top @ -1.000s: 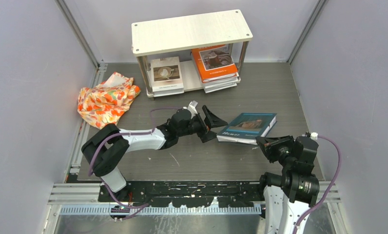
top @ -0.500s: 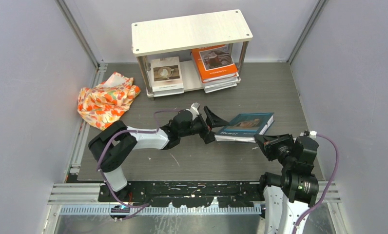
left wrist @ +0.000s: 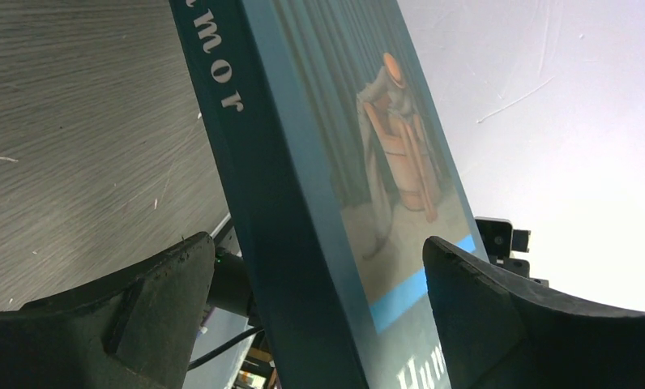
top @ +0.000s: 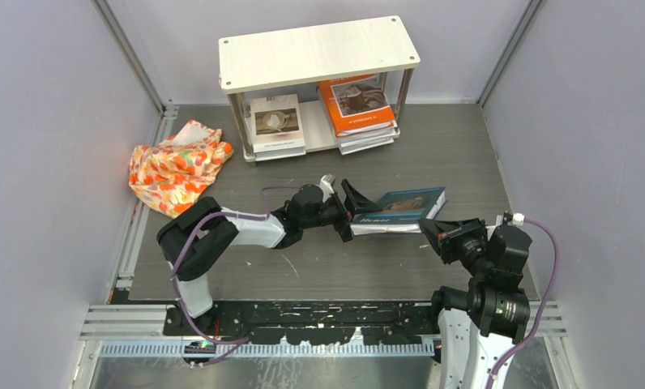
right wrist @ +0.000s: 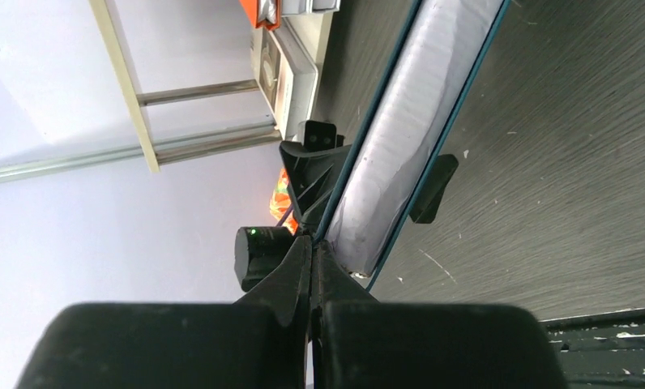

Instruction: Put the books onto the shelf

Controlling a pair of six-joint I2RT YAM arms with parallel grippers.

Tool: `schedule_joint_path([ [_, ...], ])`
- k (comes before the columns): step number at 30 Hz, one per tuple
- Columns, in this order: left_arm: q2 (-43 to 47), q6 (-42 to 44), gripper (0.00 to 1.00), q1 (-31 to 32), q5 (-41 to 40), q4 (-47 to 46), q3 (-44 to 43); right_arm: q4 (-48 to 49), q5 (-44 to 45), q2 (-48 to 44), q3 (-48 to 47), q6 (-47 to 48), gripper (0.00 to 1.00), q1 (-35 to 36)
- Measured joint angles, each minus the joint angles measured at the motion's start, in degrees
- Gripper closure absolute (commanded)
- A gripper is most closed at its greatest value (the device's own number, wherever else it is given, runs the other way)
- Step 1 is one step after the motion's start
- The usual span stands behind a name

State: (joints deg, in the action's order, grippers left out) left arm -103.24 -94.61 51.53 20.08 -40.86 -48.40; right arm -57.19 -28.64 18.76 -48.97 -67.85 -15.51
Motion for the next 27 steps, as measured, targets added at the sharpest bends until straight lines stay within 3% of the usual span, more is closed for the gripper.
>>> schedule_joint_path([
  [21, -5.64, -6.38, 0.00, 0.81, -0.13, -5.07, -4.52, 4.96, -7.06, -0.02, 1.51, -1.70, 0.99, -0.02],
  [27, -5.73, -7.48, 0.09, 0.85, -1.73, -6.19, -4.35, 5.42, -7.56, -0.07, 2.01, -1.49, 0.99, -0.09],
])
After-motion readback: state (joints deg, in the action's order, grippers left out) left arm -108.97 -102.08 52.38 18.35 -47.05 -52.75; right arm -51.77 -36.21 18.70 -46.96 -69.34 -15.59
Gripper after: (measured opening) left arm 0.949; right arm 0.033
